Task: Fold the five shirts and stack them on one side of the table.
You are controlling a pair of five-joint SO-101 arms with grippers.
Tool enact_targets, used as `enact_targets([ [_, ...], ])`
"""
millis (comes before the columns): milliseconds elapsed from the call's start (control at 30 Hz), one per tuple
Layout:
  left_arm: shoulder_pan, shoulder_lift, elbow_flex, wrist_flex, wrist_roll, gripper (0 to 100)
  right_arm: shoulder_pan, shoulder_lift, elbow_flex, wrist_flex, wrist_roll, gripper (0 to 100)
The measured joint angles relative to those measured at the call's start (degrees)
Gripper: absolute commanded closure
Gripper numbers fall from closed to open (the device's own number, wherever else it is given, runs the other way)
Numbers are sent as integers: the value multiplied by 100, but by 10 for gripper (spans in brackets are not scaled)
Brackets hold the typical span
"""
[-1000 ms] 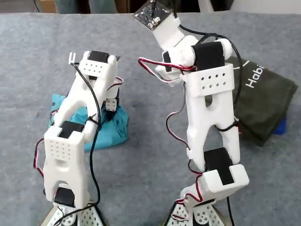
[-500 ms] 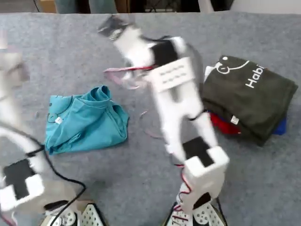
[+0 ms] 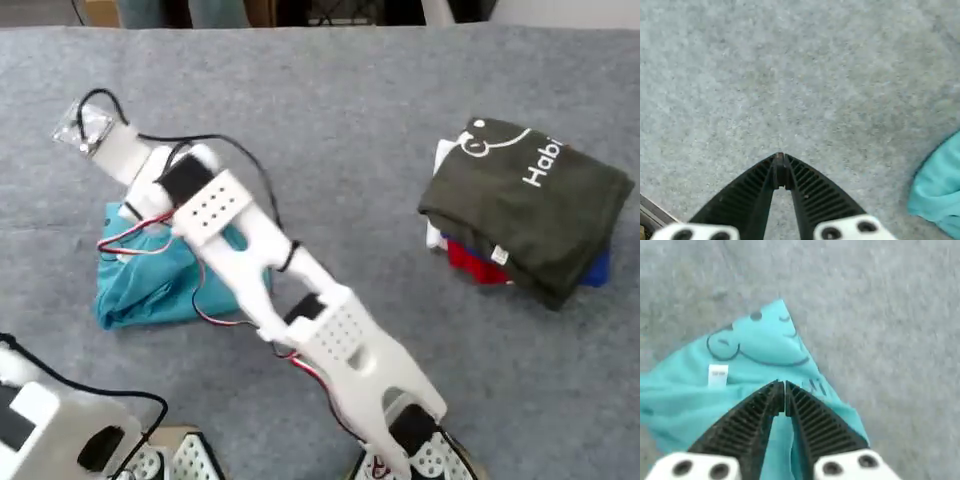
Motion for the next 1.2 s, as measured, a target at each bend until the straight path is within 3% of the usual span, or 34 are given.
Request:
enact_targets([
  [133, -158, 0, 273, -220, -9, 970, 0, 932, -782, -9, -18, 984],
  [300, -211, 0, 369, -396, -9, 970, 0, 1495, -1705, 949, -18, 984],
  [467, -211, 0, 369, -396, -9, 970, 0, 1591, -2462, 2163, -18, 984],
  [667, -211, 0, 387, -721, -9, 970, 35, 1530, -2488, 2347, -18, 985],
  [867, -211, 0, 387, -897, -9, 970, 53, 404, -765, 2347, -18, 985],
  [1200, -167, 0, 387, -1002, -9, 970, 53, -2699, 4308, 2347, -18, 985],
])
